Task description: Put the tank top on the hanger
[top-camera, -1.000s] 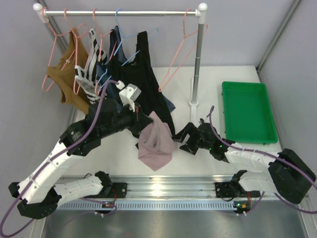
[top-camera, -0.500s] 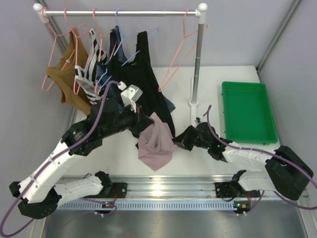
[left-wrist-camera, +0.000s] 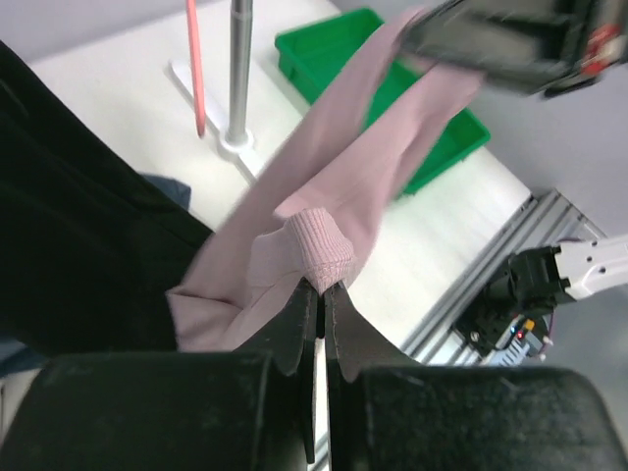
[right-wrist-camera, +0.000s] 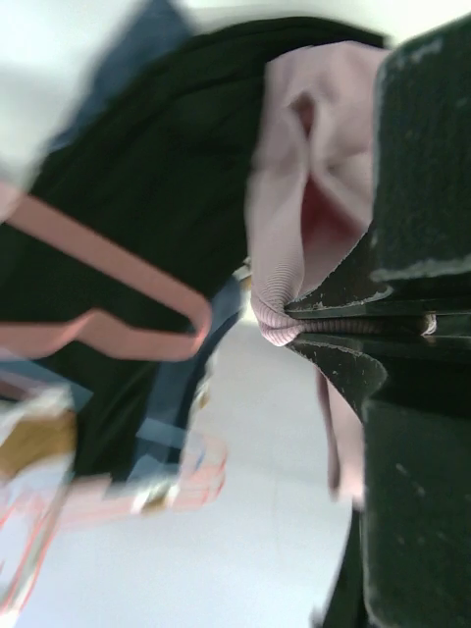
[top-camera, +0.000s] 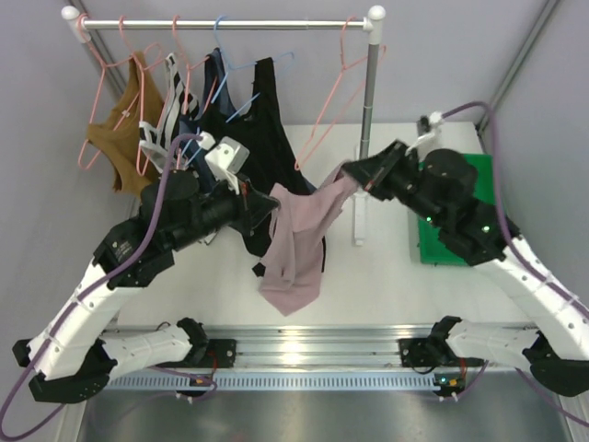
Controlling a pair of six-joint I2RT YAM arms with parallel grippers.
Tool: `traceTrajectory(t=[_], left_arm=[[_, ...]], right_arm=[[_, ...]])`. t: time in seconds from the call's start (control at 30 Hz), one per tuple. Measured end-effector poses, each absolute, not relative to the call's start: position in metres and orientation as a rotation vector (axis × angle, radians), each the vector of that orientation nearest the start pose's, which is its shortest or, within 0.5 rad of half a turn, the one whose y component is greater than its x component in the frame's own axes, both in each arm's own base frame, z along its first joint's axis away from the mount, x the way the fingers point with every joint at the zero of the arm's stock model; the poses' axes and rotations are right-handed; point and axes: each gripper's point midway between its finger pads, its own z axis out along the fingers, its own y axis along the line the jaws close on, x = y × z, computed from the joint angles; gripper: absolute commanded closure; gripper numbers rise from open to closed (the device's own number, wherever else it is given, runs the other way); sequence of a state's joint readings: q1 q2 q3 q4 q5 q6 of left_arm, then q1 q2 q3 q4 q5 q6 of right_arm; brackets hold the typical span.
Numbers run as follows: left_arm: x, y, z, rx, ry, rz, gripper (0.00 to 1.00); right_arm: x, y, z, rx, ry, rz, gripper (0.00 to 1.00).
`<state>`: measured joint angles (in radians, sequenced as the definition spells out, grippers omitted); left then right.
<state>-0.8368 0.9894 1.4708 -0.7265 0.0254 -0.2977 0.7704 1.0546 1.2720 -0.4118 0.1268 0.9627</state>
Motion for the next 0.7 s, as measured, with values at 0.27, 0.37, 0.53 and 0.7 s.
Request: traceTrajectory(t=[0.27,0.37,0.53,0.7], left_arm=[[0.197,-0.217,0.47,0.492,1.648,-0.739,1.0],[0.202,-0.213,0.497,0.481,1.586,-0.71,1.0],[0.207,-0.212,0.51,0.484,1.556,-0.677,1.0],[0.208,-0.216,0.49,0.508,1.597,-0.67,1.0]], right_arm=[[0.247,0.207,0.518,0.171,1.648,0.915,1.0],[0.252,0.202,0.546,0.129,1.619,0.849,1.0],[0.261,0.199,0.559,0.085,1.61,0.755,1.0],[0.264,0.197,0.511,0.065,1.71,0.668,1.0]])
